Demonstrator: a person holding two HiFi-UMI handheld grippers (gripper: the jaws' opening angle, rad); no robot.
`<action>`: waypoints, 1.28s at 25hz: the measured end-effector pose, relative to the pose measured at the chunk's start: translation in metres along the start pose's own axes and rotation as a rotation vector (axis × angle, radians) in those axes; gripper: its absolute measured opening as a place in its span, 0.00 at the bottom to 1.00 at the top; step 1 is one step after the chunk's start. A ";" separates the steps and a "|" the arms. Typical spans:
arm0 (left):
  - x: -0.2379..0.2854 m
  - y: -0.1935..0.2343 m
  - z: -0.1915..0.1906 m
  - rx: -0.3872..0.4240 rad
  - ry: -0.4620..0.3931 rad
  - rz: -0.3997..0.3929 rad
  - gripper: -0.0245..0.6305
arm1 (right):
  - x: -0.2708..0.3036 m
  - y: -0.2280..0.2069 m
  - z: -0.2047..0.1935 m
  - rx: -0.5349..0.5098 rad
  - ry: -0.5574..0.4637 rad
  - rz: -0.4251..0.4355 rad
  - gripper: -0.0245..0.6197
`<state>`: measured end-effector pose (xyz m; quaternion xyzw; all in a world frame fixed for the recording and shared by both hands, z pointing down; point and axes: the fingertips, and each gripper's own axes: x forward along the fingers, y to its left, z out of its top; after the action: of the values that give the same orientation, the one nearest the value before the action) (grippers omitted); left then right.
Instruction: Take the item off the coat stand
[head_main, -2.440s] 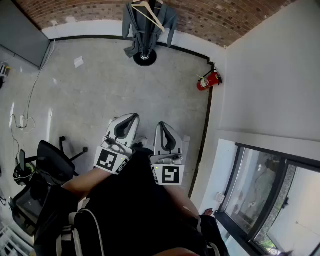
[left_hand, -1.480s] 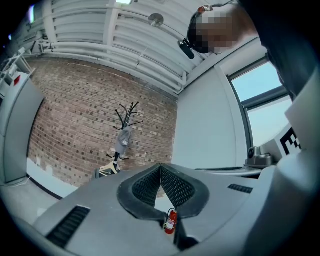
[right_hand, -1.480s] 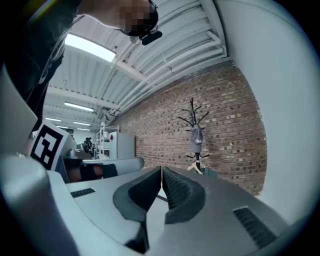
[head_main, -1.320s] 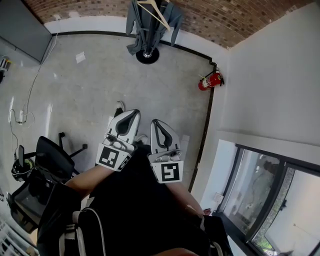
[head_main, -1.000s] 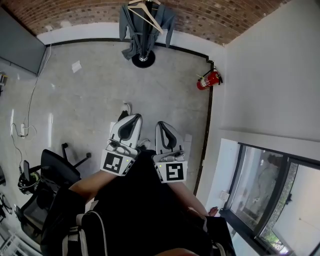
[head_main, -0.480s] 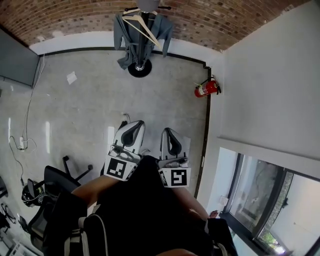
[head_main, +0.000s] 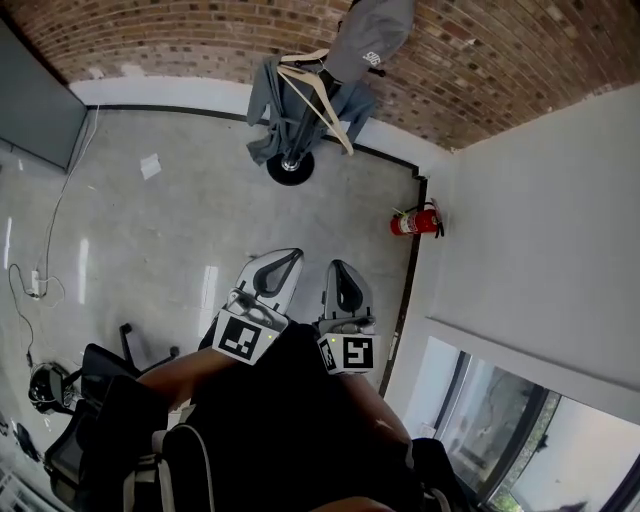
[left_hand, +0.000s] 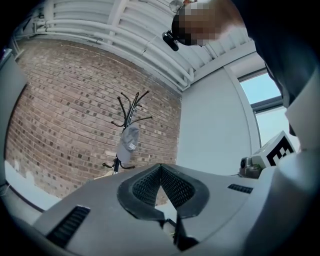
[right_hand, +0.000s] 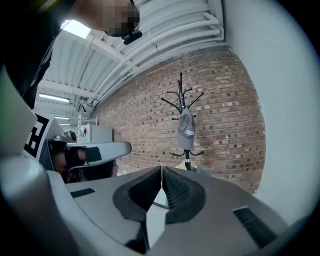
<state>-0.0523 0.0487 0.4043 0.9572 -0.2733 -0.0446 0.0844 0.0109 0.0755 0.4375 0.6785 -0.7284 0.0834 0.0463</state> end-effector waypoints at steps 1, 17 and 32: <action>0.004 0.008 0.002 -0.009 0.004 -0.004 0.07 | 0.009 0.001 0.006 -0.007 -0.016 0.000 0.07; 0.054 0.079 0.014 -0.071 -0.007 0.037 0.07 | 0.084 -0.021 0.046 -0.010 -0.126 -0.051 0.07; 0.134 0.073 0.035 -0.005 -0.050 0.065 0.07 | 0.134 -0.073 0.107 -0.023 -0.279 0.116 0.07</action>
<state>0.0187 -0.0878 0.3782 0.9462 -0.3060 -0.0663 0.0816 0.0784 -0.0806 0.3605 0.6398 -0.7665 -0.0174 -0.0526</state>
